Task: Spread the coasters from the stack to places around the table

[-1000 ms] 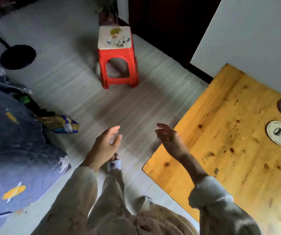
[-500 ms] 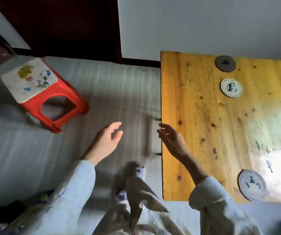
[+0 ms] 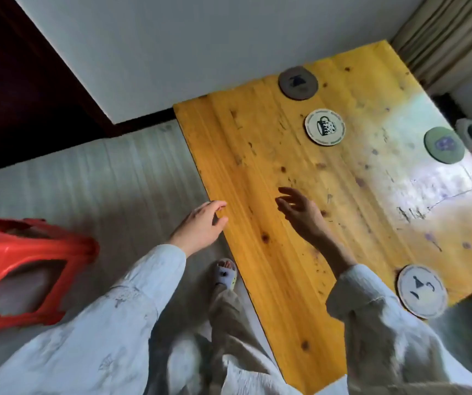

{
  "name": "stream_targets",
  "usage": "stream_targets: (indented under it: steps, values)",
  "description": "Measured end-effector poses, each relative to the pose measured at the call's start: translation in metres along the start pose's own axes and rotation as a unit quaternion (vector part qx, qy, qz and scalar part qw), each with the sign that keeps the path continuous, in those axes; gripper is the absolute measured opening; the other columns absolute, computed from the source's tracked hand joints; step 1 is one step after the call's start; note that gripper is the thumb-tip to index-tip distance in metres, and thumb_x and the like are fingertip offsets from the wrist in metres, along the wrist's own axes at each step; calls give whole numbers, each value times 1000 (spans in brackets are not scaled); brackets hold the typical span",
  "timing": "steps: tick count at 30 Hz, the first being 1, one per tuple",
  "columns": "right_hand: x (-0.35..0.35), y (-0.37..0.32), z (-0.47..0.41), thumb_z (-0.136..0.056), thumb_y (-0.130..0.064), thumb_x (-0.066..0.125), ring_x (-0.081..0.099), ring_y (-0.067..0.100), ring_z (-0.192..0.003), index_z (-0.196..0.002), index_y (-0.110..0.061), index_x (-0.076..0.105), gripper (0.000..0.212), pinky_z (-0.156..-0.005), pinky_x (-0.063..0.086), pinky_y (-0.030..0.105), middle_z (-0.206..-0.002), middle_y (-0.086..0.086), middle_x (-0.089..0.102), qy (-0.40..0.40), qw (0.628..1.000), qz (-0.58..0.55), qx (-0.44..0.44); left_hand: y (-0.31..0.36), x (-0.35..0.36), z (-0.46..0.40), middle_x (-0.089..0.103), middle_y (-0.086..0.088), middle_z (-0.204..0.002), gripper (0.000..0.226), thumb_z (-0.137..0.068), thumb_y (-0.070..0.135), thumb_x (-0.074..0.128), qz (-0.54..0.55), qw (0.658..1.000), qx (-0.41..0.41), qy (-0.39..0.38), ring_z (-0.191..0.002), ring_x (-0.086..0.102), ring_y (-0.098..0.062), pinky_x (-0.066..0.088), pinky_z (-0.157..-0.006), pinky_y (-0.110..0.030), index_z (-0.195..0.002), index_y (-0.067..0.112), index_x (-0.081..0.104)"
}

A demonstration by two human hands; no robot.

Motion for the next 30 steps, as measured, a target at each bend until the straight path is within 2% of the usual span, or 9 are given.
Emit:
stream_targets:
  steps: [3,6,9,12,16,23,26,28,30]
  values:
    - [-22,12,-34,-94,-20,50,60,29,-110,-126,-12,50,33,-95,50,43,-124,17,62,28,999,-1,39,12,4,-46,41,-5,-139,43,-90,27,45,-21,999,20,-37,-126,41,-24,34,-102,-37,-132,21,38]
    - [-39,24,-69,-94,-16,49,59,29,-112,-127,-10,48,34,-86,50,34,-125,18,61,47,997,13,59,13,14,-87,26,-2,-149,49,-90,25,47,-51,995,24,-79,-136,25,-24,28,-109,-43,-137,24,30]
    - [-56,33,-106,-94,-14,49,58,30,-114,-128,-8,46,35,-93,49,36,-127,18,59,71,994,59,63,9,24,-132,9,0,-156,60,-89,27,50,-105,989,24,-104,-143,6,-24,17,-114,-47,-140,28,19]
    - [-72,41,-141,-93,-14,50,54,34,-116,-131,-4,43,39,-98,47,45,-130,22,55,106,984,139,43,7,32,-171,-8,-3,-156,82,-83,36,58,-201,972,41,-113,-143,-10,-26,5,-114,-54,-142,32,3]
    - [-92,54,-194,-92,-17,51,45,38,-124,-134,-4,39,46,-105,40,48,-138,23,45,134,969,206,33,0,44,-205,-29,-6,-151,111,-70,50,67,-282,949,36,-137,-138,-25,-30,-5,-109,-62,-138,33,-19]
    - [-125,62,-278,-89,-36,52,25,37,-137,-141,-13,30,61,-111,27,48,-150,18,28,170,944,279,39,-6,53,-209,-31,-6,-150,114,-70,50,66,-305,946,30,-101,-137,-27,-29,-4,-110,-63,-135,34,-27]
    - [-132,59,-305,-88,-45,50,12,37,-143,-144,-20,20,68,-114,21,53,-156,14,15,128,936,326,34,-4,51,-207,-32,-6,-150,115,-72,51,64,-306,946,27,-100,-137,-27,-28,-5,-109,-62,-129,36,-34]
    - [-134,56,-316,-87,-48,50,13,36,-142,-143,-24,20,68,-111,25,57,-156,11,16,90,930,355,40,-4,51,-207,-33,-5,-149,114,-72,51,63,-307,946,23,-104,-137,-28,-28,-6,-109,-62,-125,37,-37]
    - [-134,54,-319,-84,-48,53,22,39,-136,-139,-26,29,64,-102,34,60,-150,11,25,84,925,369,36,-4,51,-207,-34,-5,-148,114,-72,51,63,-307,945,19,-108,-136,-29,-27,-5,-110,-62,-124,37,-37]
Point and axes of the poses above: each hand's wrist, its own z-axis away from the middle knuckle, its own x-axis out of the palm, y = z × x, the point moved 2 cm from there along -z, towards the middle knuckle
